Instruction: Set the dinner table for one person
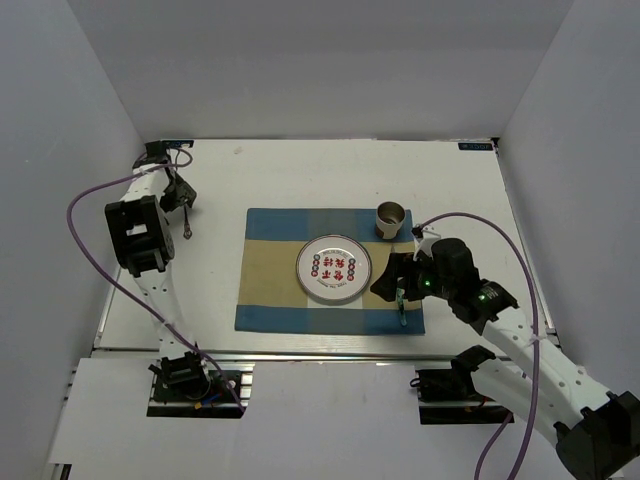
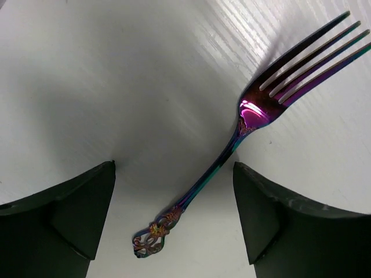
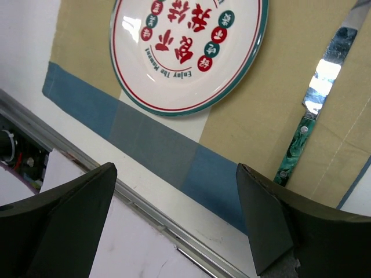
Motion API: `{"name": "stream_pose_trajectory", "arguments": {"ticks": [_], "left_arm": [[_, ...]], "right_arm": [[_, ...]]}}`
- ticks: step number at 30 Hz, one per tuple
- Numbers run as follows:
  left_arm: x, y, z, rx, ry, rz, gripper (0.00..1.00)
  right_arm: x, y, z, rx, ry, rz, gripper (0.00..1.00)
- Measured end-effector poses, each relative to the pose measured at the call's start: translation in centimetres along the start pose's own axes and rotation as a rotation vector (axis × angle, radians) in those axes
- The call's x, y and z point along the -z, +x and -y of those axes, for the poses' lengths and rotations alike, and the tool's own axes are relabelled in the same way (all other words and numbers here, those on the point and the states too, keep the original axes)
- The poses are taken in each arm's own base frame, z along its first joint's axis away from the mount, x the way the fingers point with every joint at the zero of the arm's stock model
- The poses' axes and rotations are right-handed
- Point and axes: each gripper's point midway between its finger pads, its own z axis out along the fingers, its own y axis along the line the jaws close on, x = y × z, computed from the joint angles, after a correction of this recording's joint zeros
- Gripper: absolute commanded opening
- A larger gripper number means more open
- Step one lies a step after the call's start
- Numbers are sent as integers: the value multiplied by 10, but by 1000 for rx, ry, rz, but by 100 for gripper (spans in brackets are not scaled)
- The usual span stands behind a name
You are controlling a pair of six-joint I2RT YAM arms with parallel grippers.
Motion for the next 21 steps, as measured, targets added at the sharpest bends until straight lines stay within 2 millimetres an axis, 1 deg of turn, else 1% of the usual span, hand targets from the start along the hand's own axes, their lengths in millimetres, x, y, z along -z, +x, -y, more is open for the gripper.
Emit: {"name": "stream_pose_trajectory", "arguments": {"ticks": [2, 3, 5, 6, 8, 9, 16, 18, 20, 21], "left_arm": [[-2, -1, -2, -7, 0, -2, 82], [-3, -2, -4, -8, 2, -3, 71], [-5, -5, -4, -16, 11, -3, 57], [-5, -6, -3, -23, 18, -2, 36], [-7, -7, -1, -31, 32, -2, 19], [-8, -9, -1, -33, 41, -2, 0], [-8, -17, 12, -56, 101, -9, 0], [-3, -13, 21, -70, 135, -21, 0], [6, -1, 34, -90, 192, -53, 0], [15, 8, 42, -105, 224, -71, 0]], "right_arm": [[3, -2, -3, 11, -13, 16, 89], [5, -2, -4, 13, -18, 22, 89], [6, -3, -5, 15, -21, 26, 89], [6, -3, -5, 15, -22, 25, 89], [5, -3, -5, 14, -23, 24, 89], [5, -3, -5, 14, -23, 24, 89], [6, -2, -5, 13, -22, 24, 89], [7, -3, -5, 14, -24, 28, 89], [9, -4, -7, 18, -30, 40, 89], [11, -5, -8, 20, -34, 47, 89]]}}
